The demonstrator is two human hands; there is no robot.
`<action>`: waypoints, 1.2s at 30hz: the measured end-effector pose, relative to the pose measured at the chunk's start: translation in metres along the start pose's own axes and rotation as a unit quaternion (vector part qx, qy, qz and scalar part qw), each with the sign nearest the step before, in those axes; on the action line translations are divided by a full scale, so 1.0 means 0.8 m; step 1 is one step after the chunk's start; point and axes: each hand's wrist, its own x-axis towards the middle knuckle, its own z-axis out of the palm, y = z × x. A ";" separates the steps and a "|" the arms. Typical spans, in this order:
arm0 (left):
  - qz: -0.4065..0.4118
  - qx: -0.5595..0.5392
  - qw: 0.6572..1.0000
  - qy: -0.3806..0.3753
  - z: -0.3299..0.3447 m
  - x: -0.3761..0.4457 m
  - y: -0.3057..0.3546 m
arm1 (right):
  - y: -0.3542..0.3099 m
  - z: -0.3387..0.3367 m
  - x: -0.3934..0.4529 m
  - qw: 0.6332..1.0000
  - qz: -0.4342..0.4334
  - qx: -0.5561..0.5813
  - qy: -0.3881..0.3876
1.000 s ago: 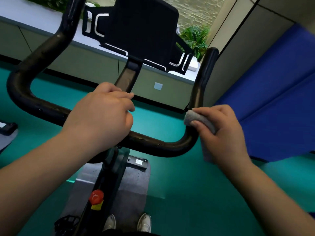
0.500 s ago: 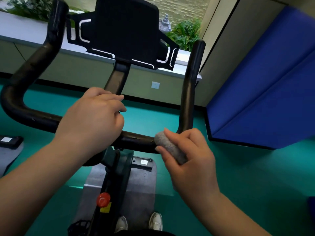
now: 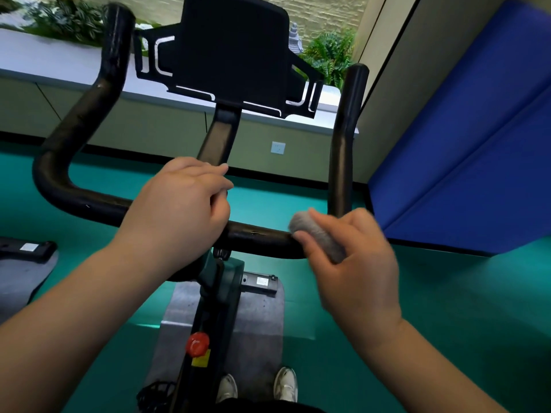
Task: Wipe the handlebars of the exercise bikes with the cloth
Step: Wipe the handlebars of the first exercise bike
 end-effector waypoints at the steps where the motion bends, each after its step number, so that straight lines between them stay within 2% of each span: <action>1: 0.005 -0.001 1.000 -0.004 -0.001 -0.001 -0.001 | 0.007 -0.005 0.002 1.000 0.024 -0.001 0.009; 4: 0.014 0.000 1.000 -0.006 -0.004 -0.006 -0.004 | 0.011 -0.012 0.004 0.999 0.041 -0.004 0.002; 8: 0.010 0.002 1.000 0.002 -0.007 -0.011 -0.003 | -0.010 -0.011 0.024 0.991 -0.068 -0.067 -0.095; 10: 0.013 0.003 1.000 0.005 -0.006 -0.012 -0.003 | -0.016 -0.020 0.055 0.976 -0.066 -0.111 -0.173; 12: 0.015 0.003 1.000 0.008 -0.006 -0.012 -0.004 | -0.020 -0.029 0.087 0.941 -0.049 -0.168 -0.289; 14: 0.015 0.002 1.000 0.007 -0.005 -0.013 -0.005 | -0.030 -0.025 0.113 0.887 -0.057 -0.234 -0.393; 16: 0.016 -0.002 1.000 0.004 -0.005 -0.013 -0.005 | -0.040 -0.011 0.130 0.836 -0.062 -0.274 -0.472; 18: 0.014 -0.009 1.000 0.006 -0.005 -0.014 -0.006 | -0.041 -0.004 0.140 0.807 -0.050 -0.275 -0.519; 20: 0.014 -0.017 1.000 0.013 -0.005 -0.015 -0.008 | -0.038 -0.013 0.140 0.817 -0.041 -0.249 -0.518; 23: 0.017 -0.022 0.999 0.020 -0.003 -0.017 -0.010 | -0.031 -0.029 0.127 0.855 -0.032 -0.200 -0.477; 25: 0.017 -0.025 0.999 0.022 -0.003 -0.017 -0.010 | -0.030 -0.028 0.124 0.863 -0.013 -0.184 -0.471; 27: 0.019 -0.027 0.999 0.022 -0.004 -0.017 -0.009 | -0.035 -0.017 0.130 0.843 0.004 -0.222 -0.489; 30: 0.022 -0.034 0.999 0.017 -0.005 -0.017 -0.010 | -0.042 0.003 0.145 0.777 -0.005 -0.321 -0.541; 31: 0.021 -0.037 0.999 0.016 -0.005 -0.017 -0.010 | -0.041 0.007 0.147 0.764 -0.007 -0.331 -0.553; 32: 0.021 -0.039 0.999 0.014 -0.005 -0.017 -0.011 | -0.039 0.006 0.147 0.768 -0.001 -0.321 -0.554; 34: 0.019 -0.040 0.999 0.011 -0.005 -0.017 -0.011 | -0.034 -0.006 0.139 0.817 0.013 -0.268 -0.510; 36: 0.019 -0.040 0.999 0.011 -0.004 -0.017 -0.011 | -0.026 -0.021 0.116 0.884 0.041 -0.186 -0.427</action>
